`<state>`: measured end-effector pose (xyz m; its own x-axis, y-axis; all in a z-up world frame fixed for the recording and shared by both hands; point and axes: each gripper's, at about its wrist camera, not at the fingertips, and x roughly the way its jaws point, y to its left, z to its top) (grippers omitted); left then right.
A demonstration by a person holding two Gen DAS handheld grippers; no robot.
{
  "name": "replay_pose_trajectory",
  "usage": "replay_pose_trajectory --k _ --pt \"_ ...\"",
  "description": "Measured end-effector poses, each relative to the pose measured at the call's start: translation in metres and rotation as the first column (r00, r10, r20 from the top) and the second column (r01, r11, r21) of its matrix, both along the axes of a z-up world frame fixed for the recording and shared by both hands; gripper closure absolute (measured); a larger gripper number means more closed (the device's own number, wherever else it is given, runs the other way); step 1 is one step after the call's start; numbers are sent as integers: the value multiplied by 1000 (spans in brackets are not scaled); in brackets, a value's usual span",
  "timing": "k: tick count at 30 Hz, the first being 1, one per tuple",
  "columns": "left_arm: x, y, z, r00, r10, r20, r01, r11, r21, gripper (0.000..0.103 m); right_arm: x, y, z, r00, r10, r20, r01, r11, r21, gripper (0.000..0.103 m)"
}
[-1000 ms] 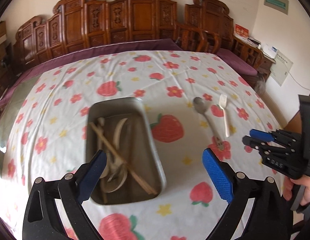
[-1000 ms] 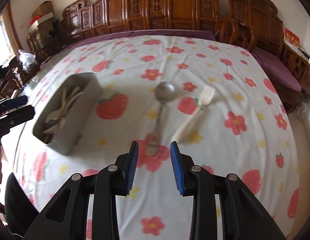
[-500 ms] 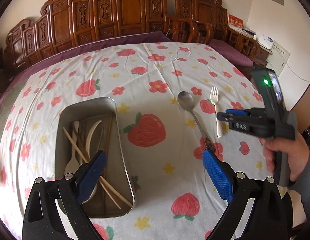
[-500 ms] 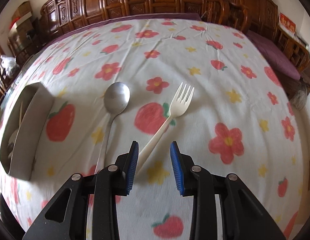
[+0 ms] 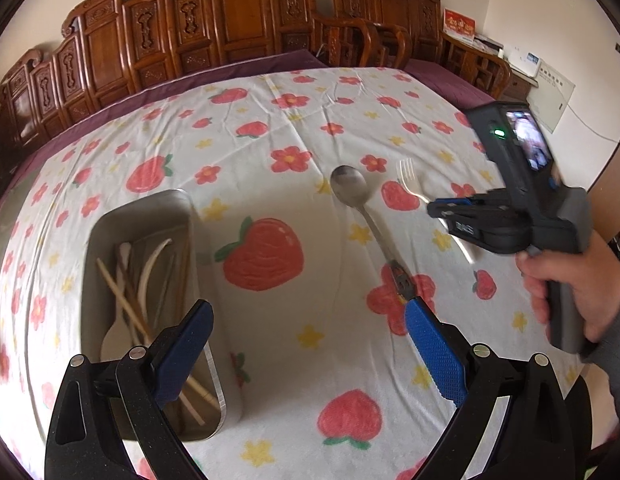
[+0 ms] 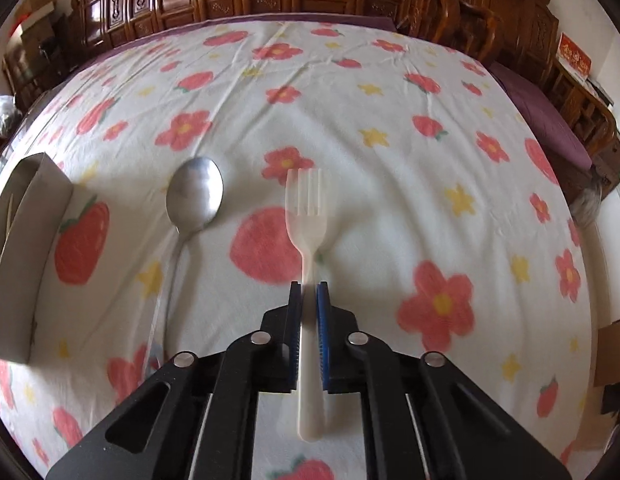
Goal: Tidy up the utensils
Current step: 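Reach the right tool to the cream plastic fork and grasp it, then grasp the metal spoon by its handle with the left tool while the right tool holds the fork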
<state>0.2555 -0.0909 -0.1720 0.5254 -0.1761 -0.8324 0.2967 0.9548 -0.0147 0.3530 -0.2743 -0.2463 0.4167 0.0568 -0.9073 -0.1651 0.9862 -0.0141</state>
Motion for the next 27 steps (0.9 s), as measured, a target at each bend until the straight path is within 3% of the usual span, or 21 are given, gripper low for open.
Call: replay_pose_trajectory --k 14,18,22,27 --pt "53 -64 -27 999 -38 -32 40 998 41 10 -88 -57 10 994 -112 17 107 977 183 95" --pt "69 -74 -38 998 -43 -51 46 997 63 11 -95 -59 9 993 -117 31 110 977 182 95" --pt "83 -83 -45 997 -47 -64 53 994 93 18 -96 -57 4 994 -100 35 94 984 149 95" --pt "102 -85 -56 990 -21 -137 31 997 67 33 -99 -58 -2 996 -88 36 82 987 135 94"
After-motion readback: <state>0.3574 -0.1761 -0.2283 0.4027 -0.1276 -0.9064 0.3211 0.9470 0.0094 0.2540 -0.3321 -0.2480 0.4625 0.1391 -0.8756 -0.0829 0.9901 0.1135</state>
